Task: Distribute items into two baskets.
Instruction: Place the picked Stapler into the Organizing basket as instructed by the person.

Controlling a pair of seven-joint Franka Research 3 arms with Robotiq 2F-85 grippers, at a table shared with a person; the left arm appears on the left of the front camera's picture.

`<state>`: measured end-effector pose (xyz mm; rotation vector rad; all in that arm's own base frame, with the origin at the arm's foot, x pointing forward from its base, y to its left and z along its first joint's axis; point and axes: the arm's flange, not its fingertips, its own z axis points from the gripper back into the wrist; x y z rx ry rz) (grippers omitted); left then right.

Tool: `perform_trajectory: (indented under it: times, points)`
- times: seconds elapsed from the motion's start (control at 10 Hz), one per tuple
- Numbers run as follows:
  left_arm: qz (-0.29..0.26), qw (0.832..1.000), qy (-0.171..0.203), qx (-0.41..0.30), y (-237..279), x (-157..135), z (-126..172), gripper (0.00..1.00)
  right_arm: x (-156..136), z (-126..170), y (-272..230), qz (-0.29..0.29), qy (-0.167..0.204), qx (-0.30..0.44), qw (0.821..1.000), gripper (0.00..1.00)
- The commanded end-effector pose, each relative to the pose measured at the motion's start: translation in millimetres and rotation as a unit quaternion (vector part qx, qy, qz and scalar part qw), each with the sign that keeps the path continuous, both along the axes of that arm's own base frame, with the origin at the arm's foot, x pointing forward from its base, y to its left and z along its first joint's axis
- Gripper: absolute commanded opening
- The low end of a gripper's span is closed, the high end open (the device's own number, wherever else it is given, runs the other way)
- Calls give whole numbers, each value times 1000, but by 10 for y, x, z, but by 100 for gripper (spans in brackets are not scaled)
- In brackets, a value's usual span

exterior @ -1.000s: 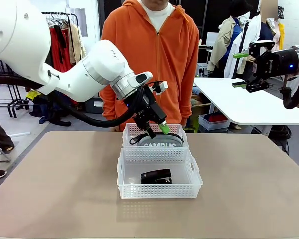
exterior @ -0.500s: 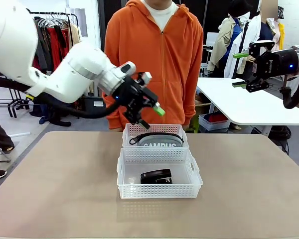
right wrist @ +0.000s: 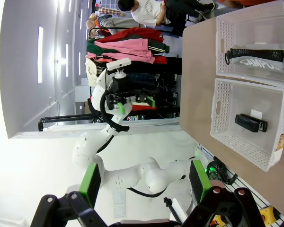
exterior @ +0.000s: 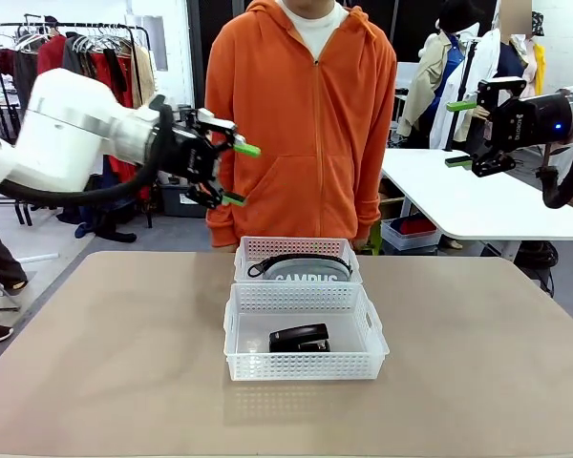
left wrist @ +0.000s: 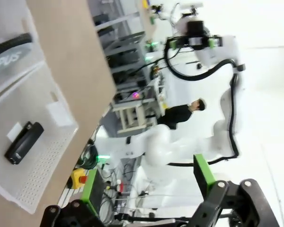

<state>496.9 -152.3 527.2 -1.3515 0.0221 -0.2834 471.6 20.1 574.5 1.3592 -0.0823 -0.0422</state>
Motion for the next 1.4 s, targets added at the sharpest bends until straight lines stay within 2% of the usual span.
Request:
perform_trajectory:
  times: [0.0, 0.3, 0.5, 1.2, 1.3]
  points:
    - [24, 999, -8, -47, 250, -88, -2, 100, -12, 20, 1, 0, -3, 0, 1000, 100]
    - [59, 995, -19, -80, 733, -110, 59, 100, -12, 20, 1, 0, -3, 0, 1000, 100]
    - [96, 991, -5, -93, 897, -12, 183, 100, -12, 20, 1, 0, -3, 0, 1000, 100]
    - [122, 989, -10, -89, 1200, -29, 486, 100, -12, 20, 1, 0, -3, 0, 1000, 100]
    - [118, 990, -25, -77, 1184, 12, 469, 100, -12, 20, 1, 0, -3, 0, 1000, 100]
